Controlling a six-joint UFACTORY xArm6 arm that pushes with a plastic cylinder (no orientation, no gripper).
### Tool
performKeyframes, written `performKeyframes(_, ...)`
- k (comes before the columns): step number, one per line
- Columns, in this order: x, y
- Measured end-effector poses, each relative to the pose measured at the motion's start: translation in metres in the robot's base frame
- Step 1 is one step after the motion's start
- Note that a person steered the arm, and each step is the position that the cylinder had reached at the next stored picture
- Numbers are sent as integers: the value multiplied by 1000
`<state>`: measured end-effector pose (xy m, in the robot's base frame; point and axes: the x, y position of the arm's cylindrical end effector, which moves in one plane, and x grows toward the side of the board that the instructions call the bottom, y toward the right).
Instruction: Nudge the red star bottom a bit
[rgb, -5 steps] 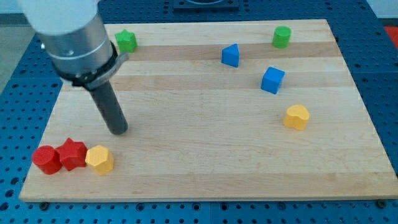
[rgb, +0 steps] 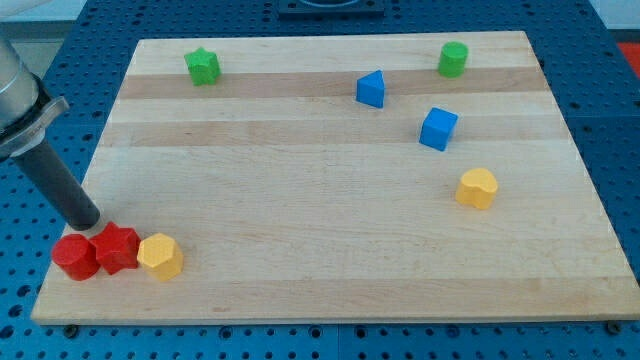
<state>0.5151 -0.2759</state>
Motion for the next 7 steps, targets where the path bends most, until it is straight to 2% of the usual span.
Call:
performKeyframes(2, -1, 15)
performKeyframes(5, 19, 16)
performKeyframes(6, -3, 17)
performKeyframes(7, -6, 31)
